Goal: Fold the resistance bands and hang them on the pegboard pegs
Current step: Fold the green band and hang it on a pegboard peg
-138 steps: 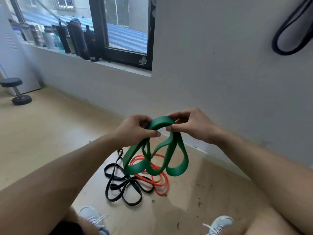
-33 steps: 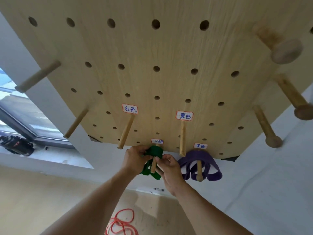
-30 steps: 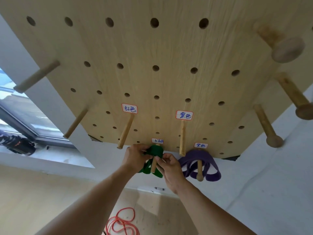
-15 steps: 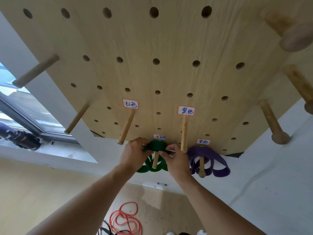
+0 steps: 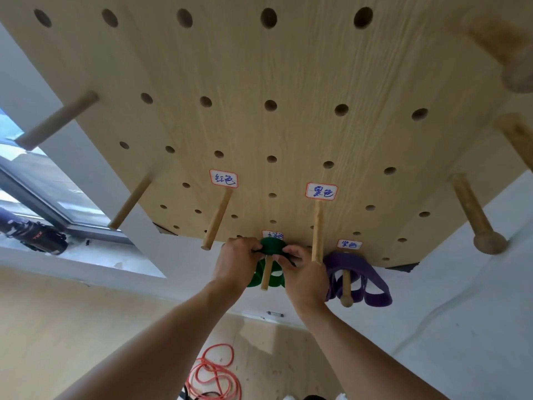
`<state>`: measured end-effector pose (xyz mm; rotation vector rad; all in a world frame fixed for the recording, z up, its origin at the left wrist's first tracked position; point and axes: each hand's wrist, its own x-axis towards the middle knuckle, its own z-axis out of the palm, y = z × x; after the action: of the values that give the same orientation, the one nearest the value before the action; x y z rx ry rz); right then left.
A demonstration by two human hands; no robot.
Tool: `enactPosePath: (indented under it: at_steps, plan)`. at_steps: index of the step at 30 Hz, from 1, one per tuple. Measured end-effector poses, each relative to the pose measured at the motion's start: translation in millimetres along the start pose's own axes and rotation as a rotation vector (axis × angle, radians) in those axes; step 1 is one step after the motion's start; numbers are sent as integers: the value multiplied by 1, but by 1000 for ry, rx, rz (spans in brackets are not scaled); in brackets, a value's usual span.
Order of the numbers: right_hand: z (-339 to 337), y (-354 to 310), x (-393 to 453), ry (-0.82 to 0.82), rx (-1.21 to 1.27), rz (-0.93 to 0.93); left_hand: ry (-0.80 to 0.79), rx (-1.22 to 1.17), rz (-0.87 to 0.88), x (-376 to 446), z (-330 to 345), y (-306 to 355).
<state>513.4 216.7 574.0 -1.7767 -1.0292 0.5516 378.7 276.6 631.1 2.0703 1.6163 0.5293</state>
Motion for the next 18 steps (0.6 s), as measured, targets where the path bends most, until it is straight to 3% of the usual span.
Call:
enactPosePath:
  at_steps: [3,8,14,18]
  plan:
    - [-3,-4,3,-20,-93,-12,15,-52,-49,0,3,0]
    - [1,-11,1,-83,-168,-213,15,-193,-129,-6,9,-4]
    - [7,-12,5,-37,-70,-161,-53,-207,-212,-5,4,2]
    - [7,-16,5,-20,123,-42,-89,-304,-317,-2,-5,9]
